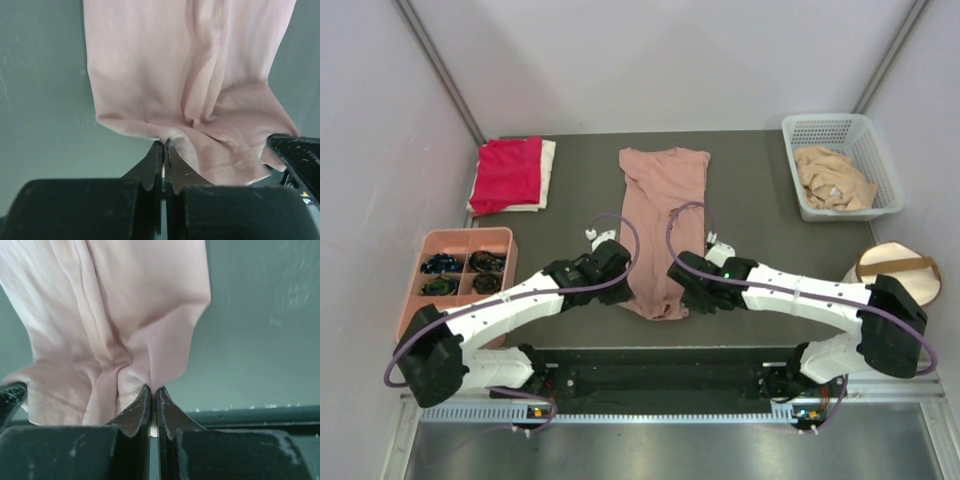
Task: Fold and stack the t-shirts
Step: Fold the folded rectangular tshirt in 1/3 of the way
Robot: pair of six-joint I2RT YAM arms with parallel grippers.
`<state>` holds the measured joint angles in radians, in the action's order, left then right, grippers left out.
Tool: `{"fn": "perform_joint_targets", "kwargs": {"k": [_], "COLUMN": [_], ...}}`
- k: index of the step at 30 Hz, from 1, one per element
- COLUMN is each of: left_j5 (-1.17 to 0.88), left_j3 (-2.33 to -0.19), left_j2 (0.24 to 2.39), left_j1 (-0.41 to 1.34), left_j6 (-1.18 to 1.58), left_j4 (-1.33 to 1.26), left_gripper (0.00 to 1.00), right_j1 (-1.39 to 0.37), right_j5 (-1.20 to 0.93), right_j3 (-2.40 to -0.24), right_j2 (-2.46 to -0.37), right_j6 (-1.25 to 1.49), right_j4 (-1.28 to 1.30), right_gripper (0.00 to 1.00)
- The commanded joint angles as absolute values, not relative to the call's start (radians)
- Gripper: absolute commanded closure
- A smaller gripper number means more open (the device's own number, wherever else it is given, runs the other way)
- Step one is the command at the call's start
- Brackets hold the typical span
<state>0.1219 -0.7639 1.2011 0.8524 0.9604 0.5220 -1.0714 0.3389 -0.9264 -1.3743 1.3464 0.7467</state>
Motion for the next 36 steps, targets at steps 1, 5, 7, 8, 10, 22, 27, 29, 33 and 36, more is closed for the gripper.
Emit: {"fn": "perform_joint_targets", "kwargs": {"k": [1, 5, 7, 8, 10, 22, 27, 29, 33, 36], "left_j5": [0.15, 0.117, 0.126, 0.123, 0.103, -0.028, -0.077, -0.087, -0.098, -0.101], "left_j3": [-0.868, -0.957, -1.036, -1.058, -1.11, -1.373, -1.459, -1.476, -1.506, -1.519], "left_j2": [1.265, 1.36, 1.433, 1.454, 1.509, 1.805, 1.907, 1.933, 1.963, 1.979], "left_j1": [0.792, 0.749, 0.727, 0.716, 0.68, 0.509, 0.466, 0.451, 0.437, 0.431], "left_j6": [0.881, 0.828, 0.789, 0.776, 0.749, 0.635, 0.611, 0.607, 0.594, 0.589], "left_j4": [0.457, 0.42, 0.428, 0.425, 0.411, 0.373, 0.37, 0.365, 0.362, 0.362], "left_gripper": [1.0, 1.0, 1.0, 1.0, 1.0, 1.0, 1.0, 1.0, 1.0, 1.0], "right_j1": [-0.977, -0.904, -0.876, -0.85, -0.822, -0.598, -0.546, -0.534, -0.515, -0.499], "right_j5": [0.339, 0.304, 0.282, 0.276, 0.261, 0.132, 0.078, 0.078, 0.075, 0.078], "right_j3": [-1.006, -1.043, -1.075, -1.089, -1.129, -1.362, -1.448, -1.485, -1.522, -1.532], "right_j2": [-1.391, -1.439, -1.466, -1.494, -1.52, -1.798, -1.891, -1.927, -1.959, -1.967], "right_j6": [1.226, 1.155, 1.112, 1.098, 1.059, 0.905, 0.874, 0.854, 0.83, 0.824], "right_j4": [0.704, 0.649, 0.628, 0.623, 0.605, 0.531, 0.508, 0.511, 0.52, 0.522], "right_gripper": [1.0, 1.0, 1.0, 1.0, 1.0, 1.0, 1.0, 1.0, 1.0, 1.0]}}
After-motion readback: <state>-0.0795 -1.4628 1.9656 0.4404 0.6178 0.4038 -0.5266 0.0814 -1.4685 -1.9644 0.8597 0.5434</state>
